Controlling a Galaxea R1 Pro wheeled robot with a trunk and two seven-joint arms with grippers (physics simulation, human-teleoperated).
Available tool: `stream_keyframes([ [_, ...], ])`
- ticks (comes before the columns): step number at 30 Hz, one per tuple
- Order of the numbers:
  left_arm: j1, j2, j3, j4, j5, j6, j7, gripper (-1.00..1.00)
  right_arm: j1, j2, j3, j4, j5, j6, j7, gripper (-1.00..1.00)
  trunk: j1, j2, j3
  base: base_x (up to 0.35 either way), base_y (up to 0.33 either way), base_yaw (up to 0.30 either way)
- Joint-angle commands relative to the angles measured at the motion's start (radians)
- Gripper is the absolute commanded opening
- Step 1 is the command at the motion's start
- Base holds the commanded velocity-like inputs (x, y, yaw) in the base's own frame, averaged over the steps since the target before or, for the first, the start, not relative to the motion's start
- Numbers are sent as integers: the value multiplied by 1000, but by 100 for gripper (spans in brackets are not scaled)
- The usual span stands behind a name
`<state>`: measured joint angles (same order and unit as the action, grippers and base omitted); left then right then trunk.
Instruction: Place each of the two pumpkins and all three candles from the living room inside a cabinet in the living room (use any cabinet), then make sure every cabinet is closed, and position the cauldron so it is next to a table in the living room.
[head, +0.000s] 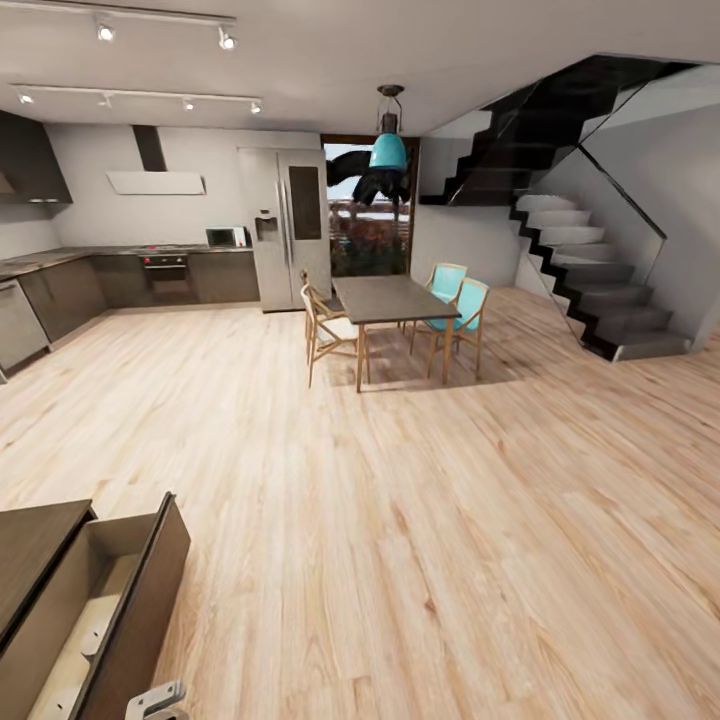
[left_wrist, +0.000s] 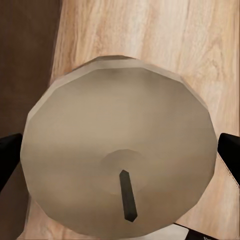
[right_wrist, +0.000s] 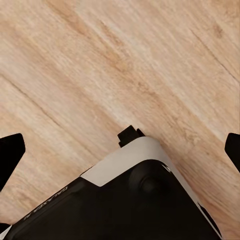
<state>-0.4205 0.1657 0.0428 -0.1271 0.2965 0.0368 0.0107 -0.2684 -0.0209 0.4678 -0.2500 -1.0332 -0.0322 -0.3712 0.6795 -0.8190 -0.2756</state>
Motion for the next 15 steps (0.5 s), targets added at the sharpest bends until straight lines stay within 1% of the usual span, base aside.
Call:
stream_keyframes([
  [1, 0, 0, 0, 0, 0, 0, 0, -100, 0, 1, 0, 0, 0, 0, 0, 100, 0, 0, 0, 262, 0, 0],
  [15, 0, 0, 0, 0, 0, 0, 0, -100, 0, 3, -1, 0, 1, 0, 0, 100, 0, 0, 0, 252, 0, 0],
])
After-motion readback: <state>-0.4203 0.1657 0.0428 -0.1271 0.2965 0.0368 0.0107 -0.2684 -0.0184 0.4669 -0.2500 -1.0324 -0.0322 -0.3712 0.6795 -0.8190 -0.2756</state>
